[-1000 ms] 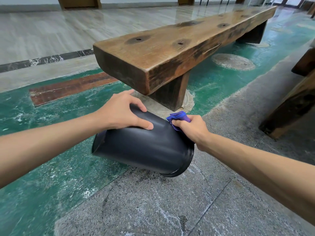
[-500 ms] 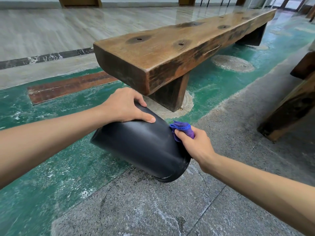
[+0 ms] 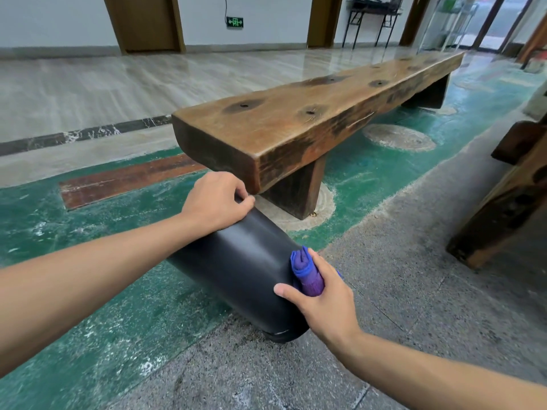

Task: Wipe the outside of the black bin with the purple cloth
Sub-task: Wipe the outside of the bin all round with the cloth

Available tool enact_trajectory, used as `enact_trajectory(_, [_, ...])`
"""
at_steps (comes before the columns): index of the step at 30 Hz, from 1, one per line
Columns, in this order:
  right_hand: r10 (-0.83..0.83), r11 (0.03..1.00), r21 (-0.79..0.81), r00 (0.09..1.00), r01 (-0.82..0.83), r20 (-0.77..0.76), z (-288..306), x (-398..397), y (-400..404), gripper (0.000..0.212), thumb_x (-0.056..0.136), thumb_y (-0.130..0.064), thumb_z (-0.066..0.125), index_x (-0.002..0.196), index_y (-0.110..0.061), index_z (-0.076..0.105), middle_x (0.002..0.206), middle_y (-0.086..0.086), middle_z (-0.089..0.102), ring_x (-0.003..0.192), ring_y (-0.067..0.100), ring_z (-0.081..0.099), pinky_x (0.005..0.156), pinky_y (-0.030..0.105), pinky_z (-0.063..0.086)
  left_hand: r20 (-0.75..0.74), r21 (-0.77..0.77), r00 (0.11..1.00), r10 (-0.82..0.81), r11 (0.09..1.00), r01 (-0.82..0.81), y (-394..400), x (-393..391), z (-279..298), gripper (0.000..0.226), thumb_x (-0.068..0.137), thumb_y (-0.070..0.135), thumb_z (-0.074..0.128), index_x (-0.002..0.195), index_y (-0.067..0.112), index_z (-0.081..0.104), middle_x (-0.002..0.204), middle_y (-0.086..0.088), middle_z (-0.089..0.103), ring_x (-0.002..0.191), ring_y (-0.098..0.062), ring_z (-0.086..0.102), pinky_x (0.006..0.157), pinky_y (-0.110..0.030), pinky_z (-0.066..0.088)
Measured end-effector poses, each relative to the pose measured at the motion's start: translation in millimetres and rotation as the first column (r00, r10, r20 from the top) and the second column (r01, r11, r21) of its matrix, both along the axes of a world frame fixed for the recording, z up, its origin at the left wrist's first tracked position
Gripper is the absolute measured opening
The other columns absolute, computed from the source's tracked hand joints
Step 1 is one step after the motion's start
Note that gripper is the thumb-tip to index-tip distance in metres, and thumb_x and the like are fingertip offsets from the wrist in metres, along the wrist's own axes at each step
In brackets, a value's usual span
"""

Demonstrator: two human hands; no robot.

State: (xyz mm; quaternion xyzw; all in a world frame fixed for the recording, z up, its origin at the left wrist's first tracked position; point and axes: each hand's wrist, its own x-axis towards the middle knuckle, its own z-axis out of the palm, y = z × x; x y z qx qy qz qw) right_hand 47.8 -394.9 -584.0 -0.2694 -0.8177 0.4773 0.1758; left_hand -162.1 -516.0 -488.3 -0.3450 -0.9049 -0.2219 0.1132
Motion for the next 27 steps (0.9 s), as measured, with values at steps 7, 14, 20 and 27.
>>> enact_trajectory(7, [0.032, 0.993, -0.114, 0.994, -0.021, 0.101, 19.9, -33.6, 45.2, 0.070, 0.059, -0.052, 0.093, 0.123, -0.049, 0.067, 0.108, -0.025, 0.072, 0.105, 0.004, 0.066, 0.103, 0.030, 0.050, 0.054, -0.109, 0.909, -0.412, 0.903, 0.416, -30.2, -4.1, 7.7, 0.037, 0.078, 0.043, 0.066, 0.110, 0.026, 0.077, 0.129, 0.001, 0.069, 0.136, -0.005, 0.045, 0.121, -0.021, 0.017])
enact_trajectory(14, [0.205, 0.962, -0.208, 0.971, -0.176, 0.125, 37.2, -62.4, 83.8, 0.048, 0.071, -0.039, 0.090, 0.115, -0.043, 0.072, 0.110, -0.010, 0.076, 0.106, 0.016, 0.071, 0.103, 0.041, 0.054, -0.210, -0.637, 0.883, -0.419, 0.744, 0.201, -44.4, 7.5, -16.4, 0.121, 0.059, 0.090, 0.058, 0.158, 0.039, 0.010, 0.169, 0.003, 0.006, 0.156, -0.019, -0.001, 0.069, -0.035, 0.058])
enact_trajectory(20, [0.116, 0.990, 0.072, 0.992, -0.119, 0.039, 16.6, -56.2, 67.2, 0.074, 0.081, -0.042, 0.081, 0.148, -0.035, 0.049, 0.154, -0.011, 0.048, 0.144, 0.009, 0.040, 0.122, 0.032, 0.028, -0.235, -0.654, 0.919, -0.316, 0.751, 0.091, -22.5, 4.8, -14.4, 0.129, 0.053, 0.089, 0.062, 0.158, 0.038, 0.006, 0.169, 0.005, 0.009, 0.156, -0.019, 0.001, 0.072, -0.039, 0.057])
enact_trajectory(27, [0.148, 0.964, 0.231, 0.986, -0.129, -0.071, -30.5, -31.2, 22.9, 0.105, 0.080, -0.024, 0.083, 0.160, -0.034, 0.016, 0.170, -0.014, 0.006, 0.151, -0.006, 0.002, 0.122, 0.029, 0.010, -0.193, -0.631, 0.956, -0.219, 0.774, 0.050, -20.4, 2.3, -11.0, 0.132, 0.049, 0.087, 0.066, 0.158, 0.039, 0.008, 0.168, 0.009, 0.011, 0.155, -0.018, 0.003, 0.083, -0.047, 0.056])
